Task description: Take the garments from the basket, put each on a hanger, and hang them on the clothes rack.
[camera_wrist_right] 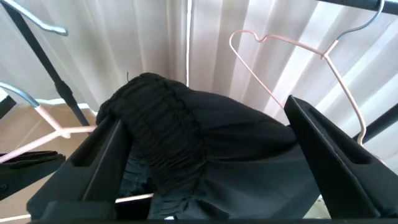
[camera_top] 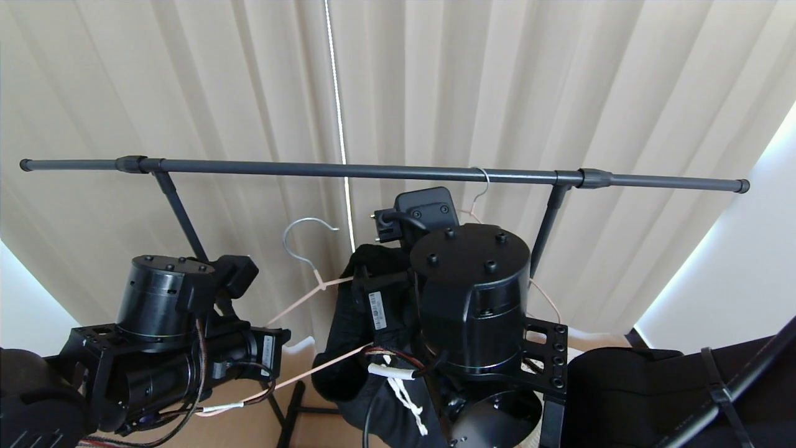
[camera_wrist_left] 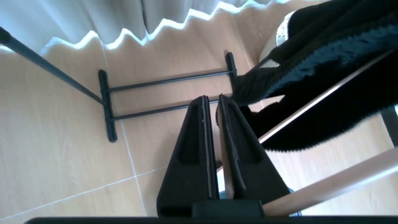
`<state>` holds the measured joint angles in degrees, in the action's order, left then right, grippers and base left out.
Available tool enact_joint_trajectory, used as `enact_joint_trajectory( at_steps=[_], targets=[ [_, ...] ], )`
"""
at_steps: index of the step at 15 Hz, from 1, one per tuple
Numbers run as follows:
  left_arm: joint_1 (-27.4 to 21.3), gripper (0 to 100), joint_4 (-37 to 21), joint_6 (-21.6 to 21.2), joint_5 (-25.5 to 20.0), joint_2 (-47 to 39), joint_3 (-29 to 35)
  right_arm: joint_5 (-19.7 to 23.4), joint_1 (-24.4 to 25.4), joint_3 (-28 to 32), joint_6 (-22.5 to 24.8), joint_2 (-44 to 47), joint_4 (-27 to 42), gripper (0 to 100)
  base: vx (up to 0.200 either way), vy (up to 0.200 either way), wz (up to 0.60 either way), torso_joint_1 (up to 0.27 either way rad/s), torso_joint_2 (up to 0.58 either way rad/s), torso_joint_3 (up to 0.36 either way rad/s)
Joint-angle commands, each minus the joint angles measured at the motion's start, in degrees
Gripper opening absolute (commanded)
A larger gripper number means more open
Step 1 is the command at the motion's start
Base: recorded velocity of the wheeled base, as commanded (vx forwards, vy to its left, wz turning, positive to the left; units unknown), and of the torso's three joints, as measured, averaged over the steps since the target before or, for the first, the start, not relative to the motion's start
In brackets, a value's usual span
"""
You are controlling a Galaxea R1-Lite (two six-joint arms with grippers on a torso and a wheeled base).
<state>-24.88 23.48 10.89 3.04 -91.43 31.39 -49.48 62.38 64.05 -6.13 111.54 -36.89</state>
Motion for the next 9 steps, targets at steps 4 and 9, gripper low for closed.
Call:
enact_joint_trajectory(
  at_steps=[4,9],
  targets=[
    [1.68,0,-0.01,2.03,-0.05,-0.50,1.92,0.26,0.81,-0.86,0.42,-2.38,0.24,100,0.000,0.000,0.00,0.000,0.00,0.000],
    [1.85,0,-0.01,2.39,-0.49,0.02,1.30,3.43,0.73,-4.20,0.77,-5.02,0.24,100,0.000,0.000,0.00,0.000,0.00,0.000]
  ],
)
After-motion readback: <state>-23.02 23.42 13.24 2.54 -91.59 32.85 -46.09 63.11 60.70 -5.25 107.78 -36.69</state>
